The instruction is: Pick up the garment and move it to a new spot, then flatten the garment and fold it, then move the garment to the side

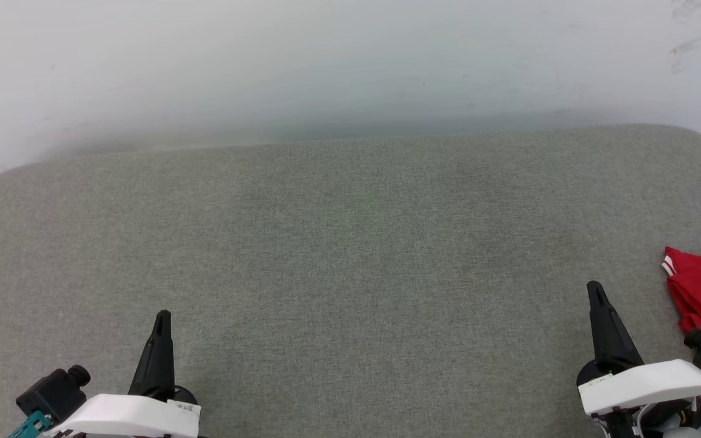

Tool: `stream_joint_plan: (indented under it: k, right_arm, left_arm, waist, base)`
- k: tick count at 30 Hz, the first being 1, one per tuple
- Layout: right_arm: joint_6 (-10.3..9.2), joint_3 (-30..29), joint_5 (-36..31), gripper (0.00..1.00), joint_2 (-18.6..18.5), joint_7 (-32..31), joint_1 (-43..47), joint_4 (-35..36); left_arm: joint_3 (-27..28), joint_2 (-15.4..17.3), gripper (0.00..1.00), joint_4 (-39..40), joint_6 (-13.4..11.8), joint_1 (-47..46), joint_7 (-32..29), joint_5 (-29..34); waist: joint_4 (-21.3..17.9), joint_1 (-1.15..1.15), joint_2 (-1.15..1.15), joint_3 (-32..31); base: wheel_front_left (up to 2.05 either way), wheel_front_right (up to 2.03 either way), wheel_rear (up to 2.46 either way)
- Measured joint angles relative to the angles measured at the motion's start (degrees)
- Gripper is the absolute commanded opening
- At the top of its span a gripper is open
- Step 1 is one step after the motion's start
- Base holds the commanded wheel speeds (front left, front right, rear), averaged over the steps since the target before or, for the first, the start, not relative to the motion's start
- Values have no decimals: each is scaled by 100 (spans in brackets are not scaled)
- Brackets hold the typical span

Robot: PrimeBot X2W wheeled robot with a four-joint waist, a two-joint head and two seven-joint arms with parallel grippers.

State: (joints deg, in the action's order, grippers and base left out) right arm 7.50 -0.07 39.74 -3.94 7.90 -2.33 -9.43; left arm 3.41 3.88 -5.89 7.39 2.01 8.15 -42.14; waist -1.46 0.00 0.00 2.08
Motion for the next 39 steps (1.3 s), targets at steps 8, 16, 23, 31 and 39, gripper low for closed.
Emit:
stream_joint_plan:
  k: [8, 16, 23, 31, 39]
  right_arm:
    - [0, -35, 679, 0, -16, -144, -36, -47]
    - [0, -76, 1292, 0, -27, -291, -72, -101]
    - [0, -112, 1797, 0, -33, -393, -109, -146]
    - [0, -148, 2317, 0, -38, -501, -125, -185]
    - [0, -188, 2814, 0, -41, -627, -159, -225]
  left_arm:
    - [2, 15, 0, -97, 0, -78, -149, -647]
    - [4, 30, 0, -180, 0, -152, -296, -1233]
    - [11, 35, 0, -255, 0, -233, -405, -1706]
    - [24, 37, 0, -334, 0, -309, -537, -2205]
    - [40, 37, 0, -409, 0, -374, -654, -2675]
  waist:
    - [12, 0, 0, -16]
    - [25, 0, 0, -32]
    - [36, 0, 0, -46]
    - [48, 0, 0, -62]
    - [60, 0, 0, -78]
  base:
    - [0, 0, 0]
    - [0, 0, 0]
    - [0, 0, 0]
    - [0, 0, 0]
    - [0, 0, 0]
